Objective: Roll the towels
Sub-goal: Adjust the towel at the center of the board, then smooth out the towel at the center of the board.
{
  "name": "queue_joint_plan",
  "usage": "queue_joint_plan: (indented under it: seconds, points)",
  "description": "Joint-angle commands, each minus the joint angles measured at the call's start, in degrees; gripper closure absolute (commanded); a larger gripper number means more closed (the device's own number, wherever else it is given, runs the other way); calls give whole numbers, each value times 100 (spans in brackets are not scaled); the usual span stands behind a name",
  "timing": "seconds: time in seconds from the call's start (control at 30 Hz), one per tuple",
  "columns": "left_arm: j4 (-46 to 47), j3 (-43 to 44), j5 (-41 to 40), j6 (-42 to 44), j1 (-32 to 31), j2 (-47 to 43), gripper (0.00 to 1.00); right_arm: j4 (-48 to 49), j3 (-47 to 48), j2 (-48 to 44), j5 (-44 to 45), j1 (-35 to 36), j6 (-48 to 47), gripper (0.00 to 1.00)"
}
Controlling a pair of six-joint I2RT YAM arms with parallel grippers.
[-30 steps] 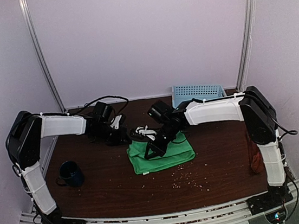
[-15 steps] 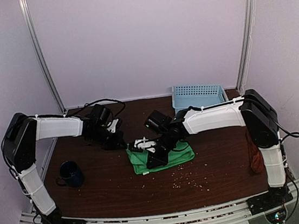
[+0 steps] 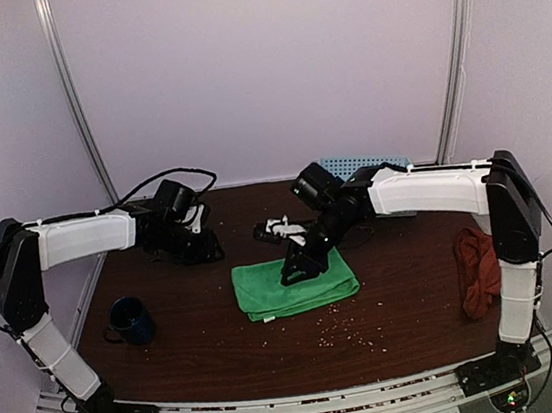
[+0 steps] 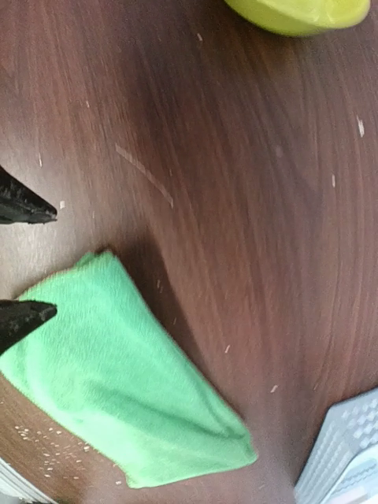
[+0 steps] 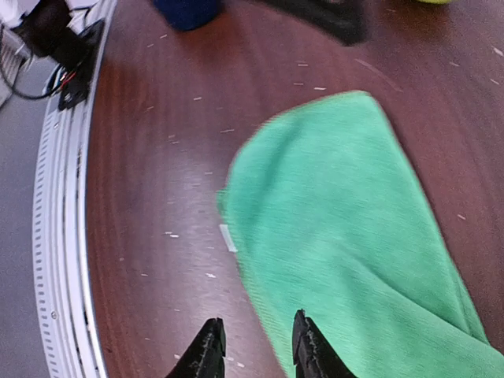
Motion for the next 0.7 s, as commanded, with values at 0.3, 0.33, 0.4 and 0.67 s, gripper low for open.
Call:
queue_joint_plan:
  seconds: [0.3, 0.33, 0.4, 0.67]
  points:
    - [718, -75, 769, -260, -1050, 800, 82, 519, 395, 1026, 976, -1519, 976, 68]
    - [693, -149, 653, -322, -1055, 814, 81, 536, 302, 1032, 1046, -1537, 1017, 67]
    - [651, -266, 478, -382, -1055, 849, 82, 562, 51, 981, 1272, -1576, 1031, 66]
    - [582, -471, 50, -393, -1050, 1109, 81, 845, -1444, 85, 1944, -1650, 989, 58]
